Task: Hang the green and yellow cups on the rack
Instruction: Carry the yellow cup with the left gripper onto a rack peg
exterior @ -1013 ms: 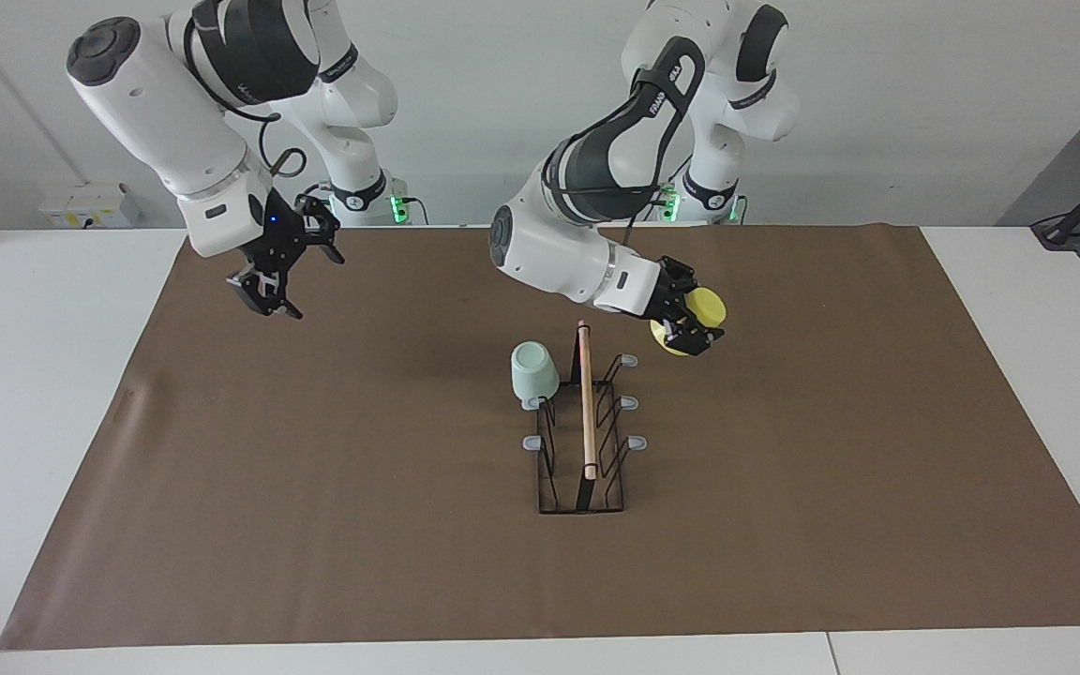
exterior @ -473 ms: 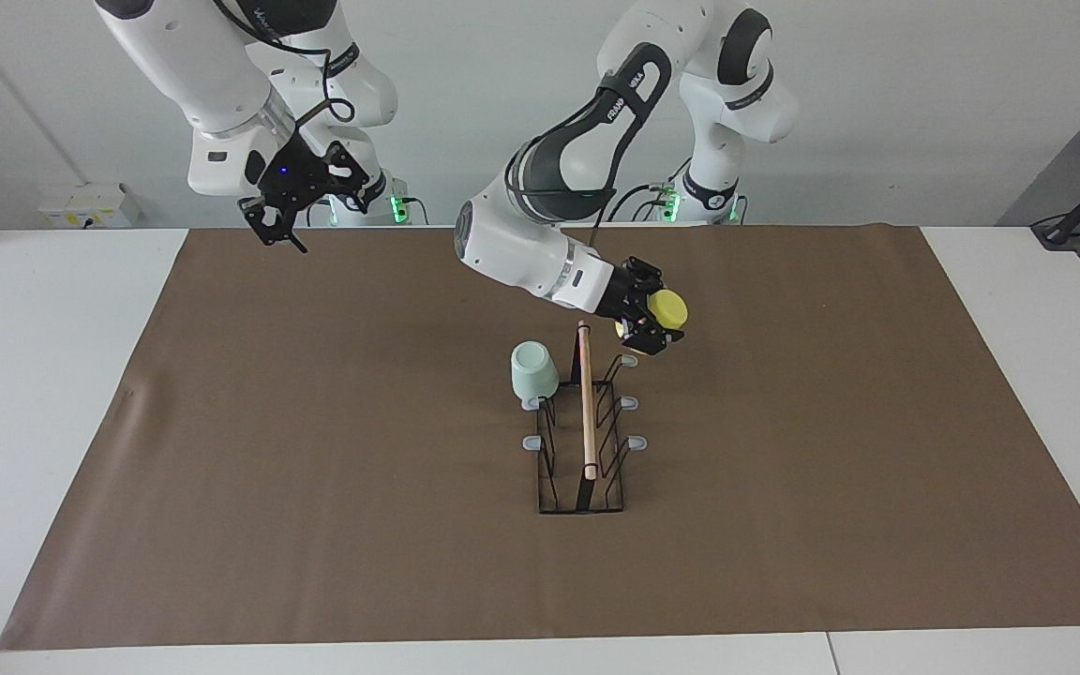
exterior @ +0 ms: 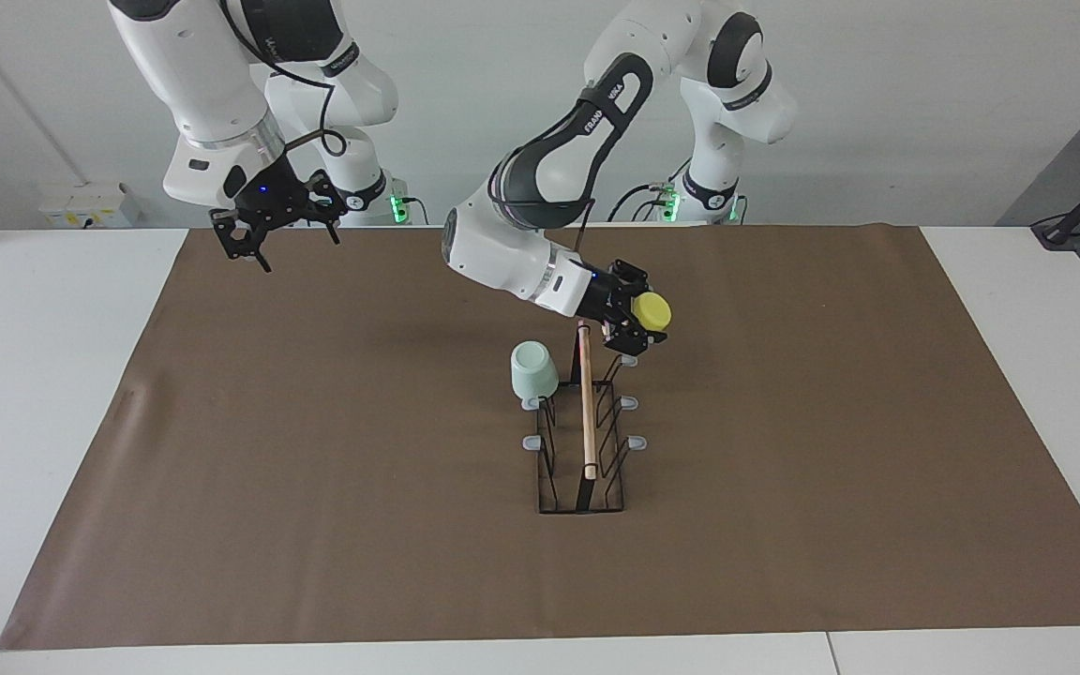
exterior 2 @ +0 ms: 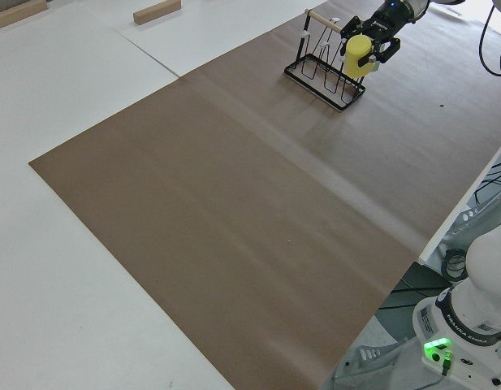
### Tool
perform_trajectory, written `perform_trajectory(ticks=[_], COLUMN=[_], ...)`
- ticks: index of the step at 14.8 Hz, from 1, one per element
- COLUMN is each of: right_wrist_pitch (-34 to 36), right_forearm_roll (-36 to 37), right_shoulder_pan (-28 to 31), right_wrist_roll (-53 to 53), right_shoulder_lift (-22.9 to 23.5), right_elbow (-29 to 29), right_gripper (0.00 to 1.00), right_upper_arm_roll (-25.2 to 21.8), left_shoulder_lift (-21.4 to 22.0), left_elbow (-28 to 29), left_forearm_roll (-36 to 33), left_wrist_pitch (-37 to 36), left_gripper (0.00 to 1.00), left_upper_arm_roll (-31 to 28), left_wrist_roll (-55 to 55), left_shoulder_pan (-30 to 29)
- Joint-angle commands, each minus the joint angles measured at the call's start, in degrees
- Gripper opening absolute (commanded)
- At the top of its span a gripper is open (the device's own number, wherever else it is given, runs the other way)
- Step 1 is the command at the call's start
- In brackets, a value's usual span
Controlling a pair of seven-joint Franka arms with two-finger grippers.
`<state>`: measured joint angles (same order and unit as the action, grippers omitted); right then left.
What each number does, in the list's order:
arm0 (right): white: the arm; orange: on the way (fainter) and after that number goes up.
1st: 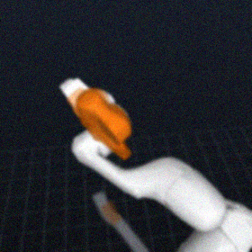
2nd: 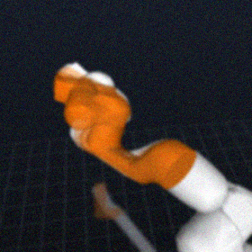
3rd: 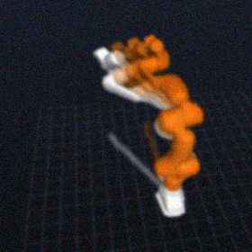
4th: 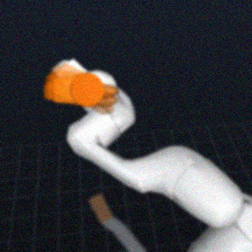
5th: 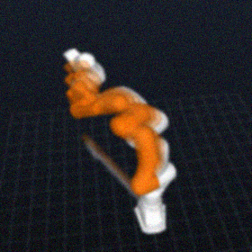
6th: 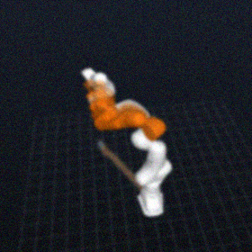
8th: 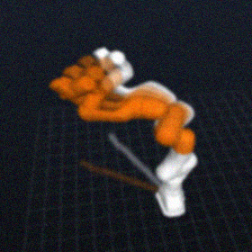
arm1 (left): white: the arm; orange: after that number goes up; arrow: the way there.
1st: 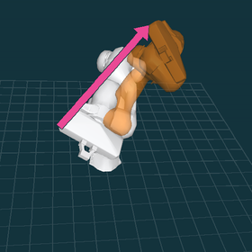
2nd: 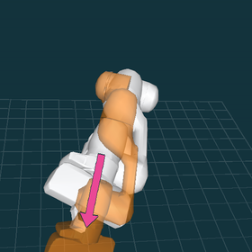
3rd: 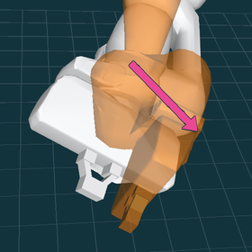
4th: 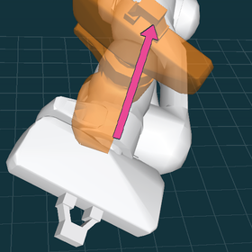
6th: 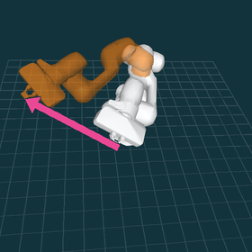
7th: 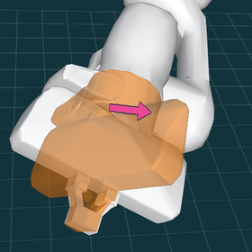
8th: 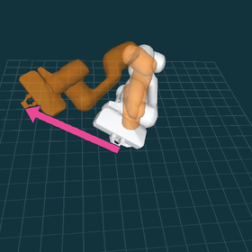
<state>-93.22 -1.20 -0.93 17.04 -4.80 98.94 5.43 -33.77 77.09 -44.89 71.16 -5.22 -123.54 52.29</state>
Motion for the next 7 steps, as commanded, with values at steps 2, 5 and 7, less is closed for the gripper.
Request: perform_trajectory(ticks=[2, 5, 7], right_wrist_pitch=[2.1, 0.9, 0.8], right_forearm_roll=[1.2, 1.1, -0.5], right_shoulder_pan=[-1.5, -4.1, -3.1], right_wrist_roll=[-7.6, -15.4, -15.5], right_shoulder_lift=[0.8, 1.4, 1.9], right_elbow=[-3.1, -3.2, -3.4], right_gripper=[1.0, 1.0, 1.0], right_upper_arm_roll=[-3.1, -2.9, -3.1], left_shoulder_lift=[-1.0, -1.7, -2.4], left_elbow=[0.4, -0.5, -2.3], left_forearm_roll=[1.4, 1.7, 2.7], left_wrist_pitch=[1.0, 1.0, 1.0], left_gripper=[0.0, 0.0, 0.0], left_upper_arm_roll=[-1.5, -2.9, -3.3], left_wrist_roll=[-1.1, -2.7, -2.9], left_shoulder_pan=[1.1, 1.1, 1.1])
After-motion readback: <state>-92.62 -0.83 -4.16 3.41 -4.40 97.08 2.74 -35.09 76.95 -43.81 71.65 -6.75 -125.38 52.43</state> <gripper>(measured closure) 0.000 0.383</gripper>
